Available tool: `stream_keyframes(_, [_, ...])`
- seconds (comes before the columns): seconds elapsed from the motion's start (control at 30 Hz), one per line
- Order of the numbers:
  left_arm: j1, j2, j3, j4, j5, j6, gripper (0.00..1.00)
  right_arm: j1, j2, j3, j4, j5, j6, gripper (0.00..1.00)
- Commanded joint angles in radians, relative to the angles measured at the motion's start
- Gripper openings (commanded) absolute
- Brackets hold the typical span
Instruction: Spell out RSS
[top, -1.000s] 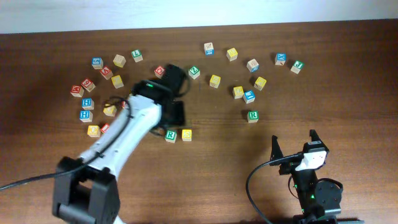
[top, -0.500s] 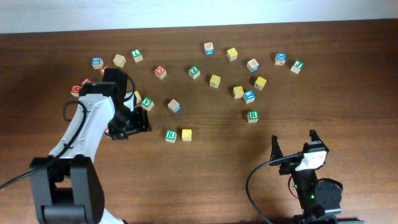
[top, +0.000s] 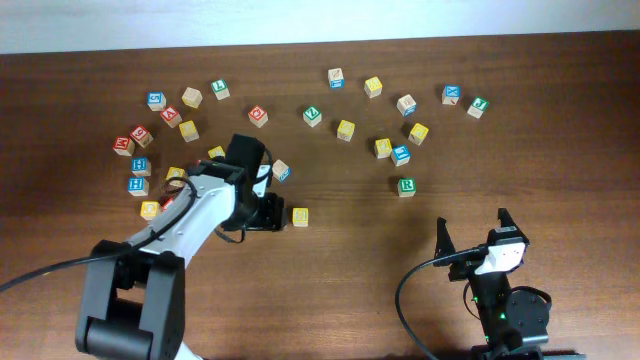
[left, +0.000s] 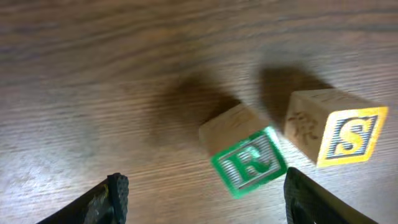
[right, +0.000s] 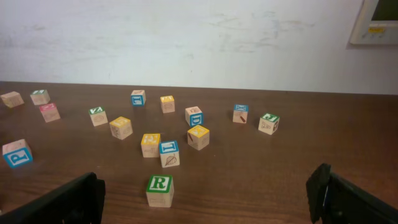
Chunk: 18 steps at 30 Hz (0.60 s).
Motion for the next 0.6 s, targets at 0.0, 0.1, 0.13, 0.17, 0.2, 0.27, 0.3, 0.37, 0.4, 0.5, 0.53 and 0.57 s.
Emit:
stream_keyframes(0.0, [-0.013,0.006,-0.008,0.020,-0.007,0.016,0.72,-0.006,-0.006,-0.005,-0.006,0.008,-0.003,0.98])
stream_keyframes(0.1, [-0.013,0.006,-0.008,0.023,-0.007,0.015,0.70,-0.006,-0.006,-0.005,-0.006,0.008,-0.003,0.99])
stream_keyframes(0.13, [-0.013,0.006,-0.008,0.023,-0.007,0.008,0.62,-0.006,-0.006,-0.005,-0.006,0.008,-0.003,0.98])
stream_keyframes(0.17, [-0.013,0.006,-0.008,0.020,-0.006,-0.041,0.59,-0.006,-0.006,-0.005,-0.006,0.008,-0.003,0.98])
stream_keyframes(0.2, [-0.013,0.006,-0.008,0.015,-0.003,-0.097,0.59,-0.006,-0.006,-0.005,-0.006,0.008,-0.003,0.98])
stream_keyframes(0.27, [-0.014,0.006,-0.010,0.015,0.005,-0.154,0.60,-0.006,-0.006,-0.005,-0.006,0.008,-0.003,0.98])
stream_keyframes(0.3, [-0.017,0.006,-0.010,0.020,0.004,-0.171,0.61,-0.006,-0.006,-0.005,-0.006,0.008,-0.003,0.98])
stream_keyframes(0.37, [-0.021,0.006,-0.010,0.042,0.004,-0.214,0.61,-0.006,-0.006,-0.005,-0.006,0.008,-0.003,0.98])
stream_keyframes(0.4, [-0.021,0.006,-0.010,0.047,0.004,-0.234,0.61,-0.006,-0.006,-0.005,-0.006,0.008,-0.003,0.98])
stream_keyframes(0.5, [-0.039,0.006,-0.010,0.049,0.004,-0.264,0.61,-0.006,-0.006,-0.005,-0.006,0.008,-0.003,0.98])
stream_keyframes(0.53, [-0.051,0.006,-0.010,0.049,-0.008,-0.286,0.60,-0.006,-0.006,-0.005,-0.006,0.008,-0.003,0.98])
stream_keyframes(0.57, [-0.064,0.006,-0.010,0.048,-0.045,-0.318,0.59,-0.006,-0.006,-0.005,-0.006,0.008,-0.003,0.98])
